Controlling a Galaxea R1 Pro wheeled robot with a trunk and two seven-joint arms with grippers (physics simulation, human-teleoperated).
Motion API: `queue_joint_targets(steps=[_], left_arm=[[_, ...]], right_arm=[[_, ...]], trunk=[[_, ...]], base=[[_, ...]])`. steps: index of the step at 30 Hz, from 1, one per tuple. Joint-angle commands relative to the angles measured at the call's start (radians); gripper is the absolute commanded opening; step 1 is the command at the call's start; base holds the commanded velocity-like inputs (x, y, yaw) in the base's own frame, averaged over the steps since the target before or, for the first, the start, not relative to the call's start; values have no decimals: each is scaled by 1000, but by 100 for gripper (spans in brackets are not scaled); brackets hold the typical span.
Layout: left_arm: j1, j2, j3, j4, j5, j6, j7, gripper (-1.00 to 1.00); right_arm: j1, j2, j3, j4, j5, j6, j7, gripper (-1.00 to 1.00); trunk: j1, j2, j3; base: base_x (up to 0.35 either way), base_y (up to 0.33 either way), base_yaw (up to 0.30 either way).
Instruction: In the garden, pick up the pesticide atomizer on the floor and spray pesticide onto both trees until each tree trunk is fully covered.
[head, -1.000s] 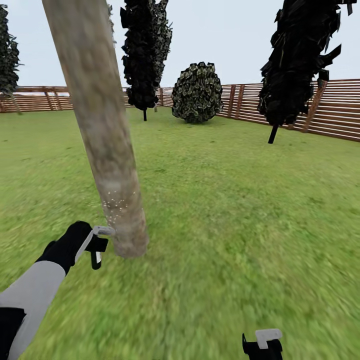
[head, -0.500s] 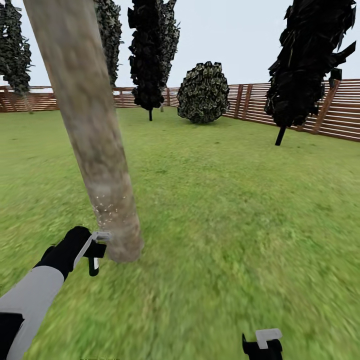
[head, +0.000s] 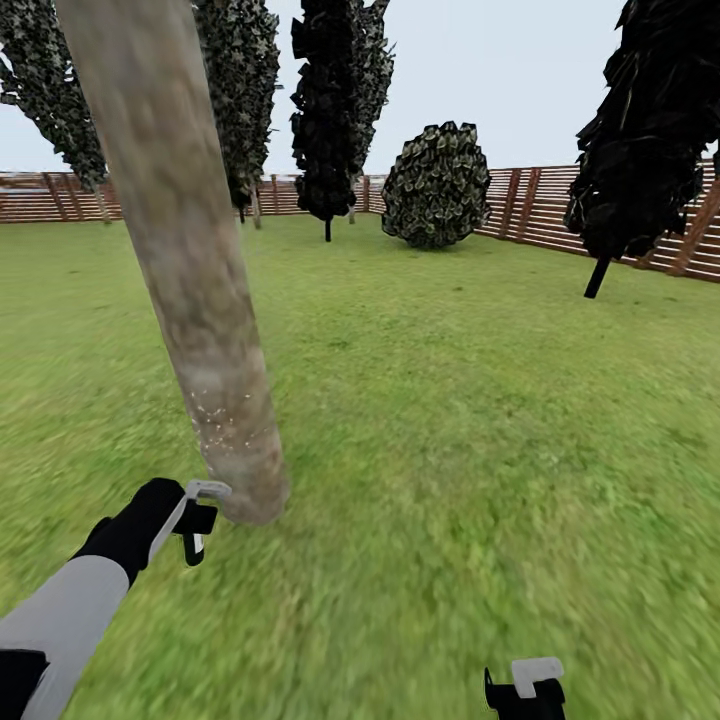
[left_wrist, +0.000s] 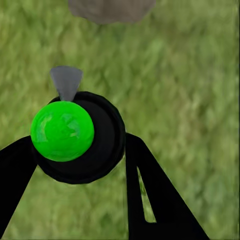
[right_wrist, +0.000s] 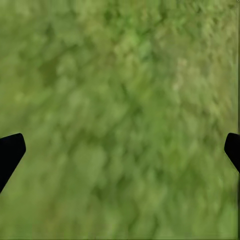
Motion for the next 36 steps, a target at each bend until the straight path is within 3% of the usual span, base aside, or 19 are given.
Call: queue_joint_targets(steps=[1, 5, 8, 11, 13, 15, 17, 20, 23, 28, 30, 36], left_arm=[[-1, -2, -5, -1, -3, 4, -3, -100], [6, 12, 2, 0, -6, 1, 3, -100], [44, 28, 39, 0, -6, -20, 60, -100], [64, 18, 56, 0, 4, -63, 111, -100], [66, -18, 60, -8, 17, -67, 112, -100], [67, -90, 59, -20, 24, -70, 110, -100], [67, -118, 60, -19, 23, -74, 110, -100], [68, -135, 59, -19, 23, -79, 118, -100], [67, -133, 59, -20, 21, -79, 121, -100], [69, -72, 66, -15, 19, -78, 122, -100], [69, -60, 66, -12, 20, -78, 122, -100], [69, -74, 63, -15, 19, -81, 122, -100]], right_arm=[[-1, 0, 2, 1, 10, 0, -10, 100], [-1, 0, 2, 1, 10, 0, -9, 100], [-1, 0, 2, 0, 10, 0, -9, 100], [-1, 0, 2, 0, 9, 0, -9, 100], [-1, 0, 2, 0, 9, 0, -9, 100], [-1, 0, 2, 0, 9, 0, -10, 100], [-1, 0, 2, 0, 9, 0, -12, 100], [-1, 1, 2, 0, 10, 0, -12, 100], [-1, 1, 2, 0, 10, 0, -12, 100], [-1, 1, 2, 0, 10, 0, -12, 100], [-1, 1, 2, 0, 10, 0, -12, 100], [-1, 1, 2, 0, 10, 0, -12, 100]], trunk=[[0, 0, -1], [0, 0, -1], [0, 0, -1], [0, 0, -1], [0, 0, -1], [0, 0, -1], [0, 0, -1], [0, 0, -1], [0, 0, -1], [0, 0, -1], [0, 0, -1], [0, 0, -1]], base=[[274, -199, 2], [249, -204, 0], [174, -233, 0], [123, -250, 54], [35, -265, 217], [79, -269, 271], [90, -270, 276], [42, -271, 276], [5, -272, 277], [0, -272, 276], [0, -272, 276], [0, -272, 276]])
